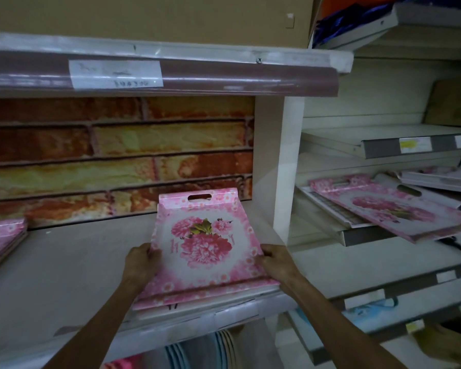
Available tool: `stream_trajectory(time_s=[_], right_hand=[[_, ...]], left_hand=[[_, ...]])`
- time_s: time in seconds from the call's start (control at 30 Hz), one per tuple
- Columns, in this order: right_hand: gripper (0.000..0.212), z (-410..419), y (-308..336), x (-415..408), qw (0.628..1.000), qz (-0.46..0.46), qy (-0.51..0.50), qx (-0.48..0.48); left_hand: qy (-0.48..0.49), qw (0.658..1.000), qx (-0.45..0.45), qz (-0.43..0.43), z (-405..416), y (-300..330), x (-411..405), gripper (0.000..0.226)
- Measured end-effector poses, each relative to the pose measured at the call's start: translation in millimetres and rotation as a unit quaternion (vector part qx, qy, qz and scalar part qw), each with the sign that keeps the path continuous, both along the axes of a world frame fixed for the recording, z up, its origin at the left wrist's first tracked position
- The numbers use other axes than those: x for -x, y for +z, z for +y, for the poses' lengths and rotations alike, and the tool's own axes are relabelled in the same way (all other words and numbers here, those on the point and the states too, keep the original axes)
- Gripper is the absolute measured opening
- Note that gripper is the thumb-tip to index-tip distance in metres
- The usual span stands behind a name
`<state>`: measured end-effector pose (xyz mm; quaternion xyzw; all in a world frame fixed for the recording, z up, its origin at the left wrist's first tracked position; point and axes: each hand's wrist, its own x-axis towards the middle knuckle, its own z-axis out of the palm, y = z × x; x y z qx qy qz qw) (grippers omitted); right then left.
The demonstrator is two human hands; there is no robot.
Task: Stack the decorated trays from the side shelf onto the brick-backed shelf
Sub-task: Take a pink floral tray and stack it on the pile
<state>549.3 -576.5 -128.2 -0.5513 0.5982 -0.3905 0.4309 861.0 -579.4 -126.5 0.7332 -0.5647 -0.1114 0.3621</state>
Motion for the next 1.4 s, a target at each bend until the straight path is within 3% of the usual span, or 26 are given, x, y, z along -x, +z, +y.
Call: stream_trajectory(time_s=[0.17, 0.6, 0.8, 0.9, 1.07, 1.17, 1.4], right_hand=[[0.021, -4.2, -3.8, -0.4, 0.998, 0.052, -0.006, 0.019], [0.014, -10.3, -4.9, 6.5, 0.996, 0.08, 0.023, 0.013], [0.011, -12.0, 1.2, 11.5, 0.991, 0.122, 0.058, 0.021], [0.016, -13.4, 7.3, 21.8, 0.985, 0.152, 0.052, 0.059], [0.029, -0.9, 24.5, 50.2, 0.985, 0.081, -0.006, 0.155], [0.018, 11.1, 30.6, 74.3, 0.985, 0.0, -0.033, 0.167], [0.017, 38.0, 29.3, 134.1, 0.971, -0.095, -0.087, 0.2]], left_hand=[[0.023, 0.999, -0.028, -0.001, 1.9, -4.5, 1.9, 0.02], [0.032, 0.999, -0.015, -0.003, 5.1, -12.5, 6.0, 0.014], [0.011, 0.992, -0.112, -0.053, -2.1, -0.4, 2.6, 0.025], [0.014, 0.995, -0.087, -0.042, -1.9, 5.6, 0.8, 0.033], [-0.007, 0.998, 0.046, -0.045, 4.5, 17.1, 21.5, 0.025], [-0.041, 0.991, 0.123, -0.027, 6.5, 28.4, 49.6, 0.016], [-0.191, 0.959, 0.136, 0.158, -4.7, 51.6, 149.8, 0.01]])
